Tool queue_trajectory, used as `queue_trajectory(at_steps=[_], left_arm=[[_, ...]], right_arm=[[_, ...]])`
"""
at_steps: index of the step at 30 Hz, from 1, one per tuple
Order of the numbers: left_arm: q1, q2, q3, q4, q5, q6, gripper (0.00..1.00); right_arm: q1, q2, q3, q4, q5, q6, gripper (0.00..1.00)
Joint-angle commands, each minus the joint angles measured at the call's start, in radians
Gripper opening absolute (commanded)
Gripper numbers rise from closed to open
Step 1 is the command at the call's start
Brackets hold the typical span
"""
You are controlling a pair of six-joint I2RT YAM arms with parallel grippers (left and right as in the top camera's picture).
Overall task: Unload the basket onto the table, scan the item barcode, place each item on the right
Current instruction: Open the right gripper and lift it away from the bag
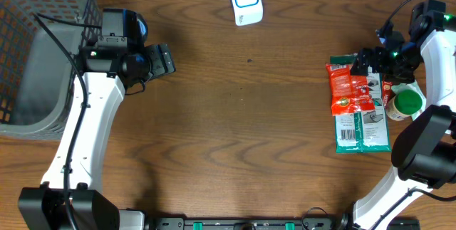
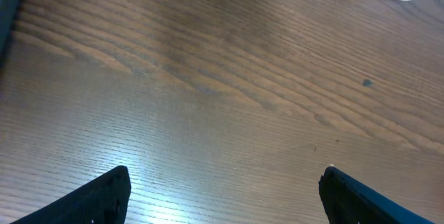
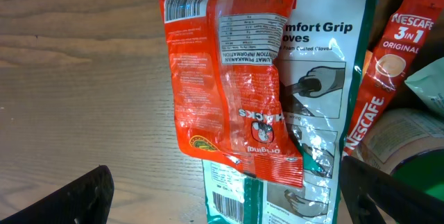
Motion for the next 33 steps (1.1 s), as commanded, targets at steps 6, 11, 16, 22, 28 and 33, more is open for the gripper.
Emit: queue_trajectory(at_steps=[6, 11, 16, 22, 28, 33], left_arm=[[0.003, -0.011, 0.012, 0.0, -0.009, 0.006, 0.88], [0.003, -0.011, 0.012, 0.0, -0.009, 0.006, 0.88], [0.003, -0.012, 0.012, 0.0, -0.009, 0.006, 0.88], [0.003, -0.011, 0.012, 0.0, -0.009, 0.006, 0.88], [0.003, -0.011, 0.012, 0.0, -0.009, 0.006, 0.88], [0.003, -0.011, 0.012, 0.0, -0.009, 0.006, 0.88]], right_arm=[[-0.001, -0.014, 0.014, 0.0, -0.001, 0.011, 0.99], [-0.001, -0.019, 0.012, 0.002, -0.001, 0.011, 0.99], [0.001, -0.084, 0.012, 0.003, -0.001, 0.011, 0.99], [0.019, -0.28, 0.012, 0.002, -0.001, 0.011, 0.99], [0.036, -0.525, 0.012, 0.002, -0.001, 0.011, 0.99], [0.131, -0.742, 0.012, 0.002, -0.001, 0.011, 0.99]])
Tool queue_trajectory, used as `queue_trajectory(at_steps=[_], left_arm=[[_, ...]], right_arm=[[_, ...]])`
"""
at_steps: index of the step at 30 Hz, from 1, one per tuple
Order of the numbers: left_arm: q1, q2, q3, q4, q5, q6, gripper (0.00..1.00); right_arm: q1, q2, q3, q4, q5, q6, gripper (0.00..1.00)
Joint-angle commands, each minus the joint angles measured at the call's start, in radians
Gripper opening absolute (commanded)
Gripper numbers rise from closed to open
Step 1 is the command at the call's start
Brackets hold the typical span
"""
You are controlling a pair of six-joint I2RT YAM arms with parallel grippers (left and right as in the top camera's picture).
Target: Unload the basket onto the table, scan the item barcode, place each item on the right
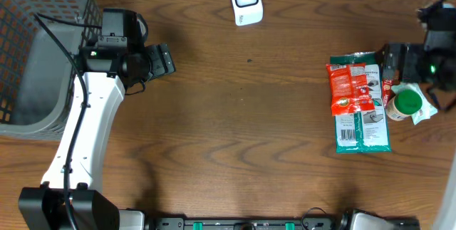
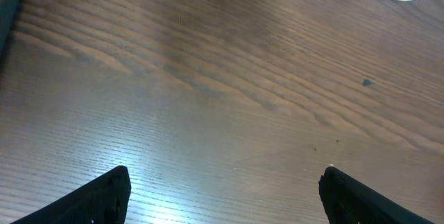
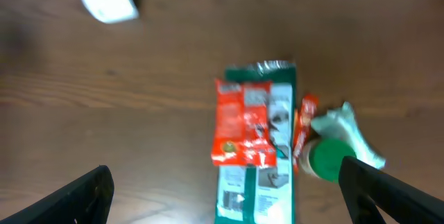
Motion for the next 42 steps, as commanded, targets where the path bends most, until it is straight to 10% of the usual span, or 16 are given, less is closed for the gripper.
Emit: queue_trajectory(at_steps=[1, 13, 23, 42], left_arm=[[0.003, -0.011, 0.012, 0.0, -0.009, 0.006, 0.88], [0.003, -0.012, 0.012, 0.0, -0.009, 0.006, 0.88], [0.003, -0.011, 0.012, 0.0, -0.009, 0.006, 0.88], [0.003, -0.011, 0.012, 0.0, -0.009, 0.006, 0.88]], right_arm=[[0.1, -0.137, 0.008, -0.003, -0.005, 0.011, 0.99], [0.407, -0.586, -0.04, 0.005, -0.006, -0.012, 0.99], [0.407, -1.012, -0.495, 0.211, 0.046, -0.012, 0.99], [0.373, -1.345, -1.526, 1.426, 0.078, 0.007, 0.99]])
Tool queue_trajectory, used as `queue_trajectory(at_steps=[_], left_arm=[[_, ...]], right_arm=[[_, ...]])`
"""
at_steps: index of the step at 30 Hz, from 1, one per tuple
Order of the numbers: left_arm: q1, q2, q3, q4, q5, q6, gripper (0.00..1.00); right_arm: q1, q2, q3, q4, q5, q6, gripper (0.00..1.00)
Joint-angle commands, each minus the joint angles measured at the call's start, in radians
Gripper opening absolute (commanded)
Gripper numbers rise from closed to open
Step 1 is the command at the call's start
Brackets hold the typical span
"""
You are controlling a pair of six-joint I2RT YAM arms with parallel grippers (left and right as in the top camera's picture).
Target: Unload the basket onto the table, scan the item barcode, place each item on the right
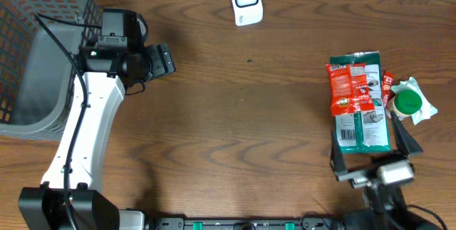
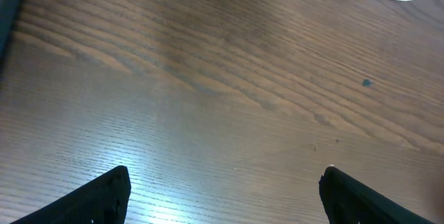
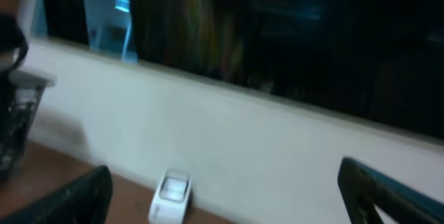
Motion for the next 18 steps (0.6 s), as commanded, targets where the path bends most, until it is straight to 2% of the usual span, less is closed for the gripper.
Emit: queue_trajectory(at_steps=[1, 4, 7, 10, 18], left_arm=[[0.003, -0.011, 0.012, 0.0, -0.009, 0.006, 0.88], [0.003, -0.011, 0.012, 0.0, -0.009, 0.006, 0.88], [0.003, -0.011, 0.012, 0.0, -0.009, 0.006, 0.88], [0.003, -0.011, 0.012, 0.0, -0.009, 0.006, 0.88], [0.003, -0.011, 0.012, 0.0, -0.009, 0.006, 0.88]], right_arm=[[-0.033, -0.011, -0.132, 0.13, 0.016, 0.034, 0.99], [-0.045, -0.011, -0.227, 0.207, 0.096, 0.153, 0.99], [-0.046, -0.011, -0.304, 0.211, 0.221, 0.278, 0.99], [-0.047, -0.011, -0.348, 0.208, 0.266, 0.291, 0.99], [-0.045, -0.012, -0.346, -0.08, 0.288, 0.291, 0.99]])
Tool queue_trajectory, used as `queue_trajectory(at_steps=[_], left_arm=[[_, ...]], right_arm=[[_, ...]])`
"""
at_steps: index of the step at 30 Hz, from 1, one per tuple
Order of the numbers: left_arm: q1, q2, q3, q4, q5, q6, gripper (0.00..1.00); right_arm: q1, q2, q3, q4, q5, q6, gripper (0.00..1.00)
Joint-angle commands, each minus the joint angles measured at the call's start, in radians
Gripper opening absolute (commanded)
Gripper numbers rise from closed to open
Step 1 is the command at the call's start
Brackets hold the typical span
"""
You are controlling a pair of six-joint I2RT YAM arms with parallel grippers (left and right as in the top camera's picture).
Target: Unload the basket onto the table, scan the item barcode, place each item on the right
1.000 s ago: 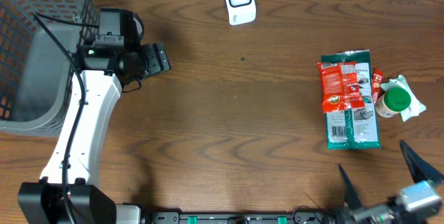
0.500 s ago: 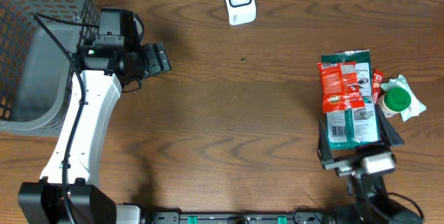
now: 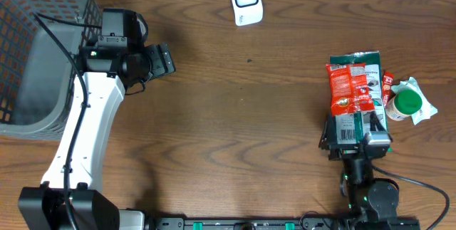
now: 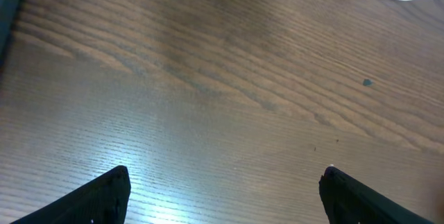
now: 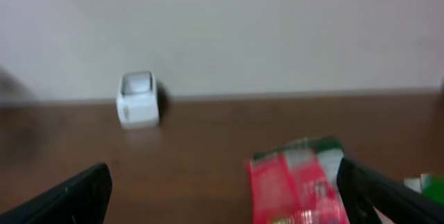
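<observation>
A red snack bag lies on a green glove pack at the table's right; the right wrist view shows the same red snack bag, blurred. The white barcode scanner stands at the far edge, and the right wrist camera also catches this scanner. My right gripper sits low at the pack's near end, open and empty, pointing across the table. My left gripper hovers open and empty over bare wood at the left, its fingers wide apart.
A grey mesh basket stands at the far left. Right of the bags lie a Nescafe stick and a green-lidded jar on a pale wrapper. The table's front edge is just behind my right gripper.
My right gripper has moved from the table's front edge up to the near end of the glove pack, and its camera now looks across the table instead of at the wall. The left arm is unchanged.
My right gripper was open just over the red bag, coming in from the far right. Then it was higher, off to the right of the pile. Then it was at the front edge, and now at the pile's near end. The items and left arm stayed put.
</observation>
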Motion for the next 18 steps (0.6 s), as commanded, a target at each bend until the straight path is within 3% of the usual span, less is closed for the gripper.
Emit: queue_trajectory(at_steps=[1, 18], left_arm=[[0.003, -0.011, 0.012, 0.0, -0.009, 0.006, 0.88], [0.003, -0.011, 0.012, 0.0, -0.009, 0.006, 0.88]], right_arm=[[-0.012, -0.007, -0.002, -0.1, 0.033, 0.027, 0.99], [-0.012, -0.006, -0.002, -0.095, 0.032, -0.002, 0.99]])
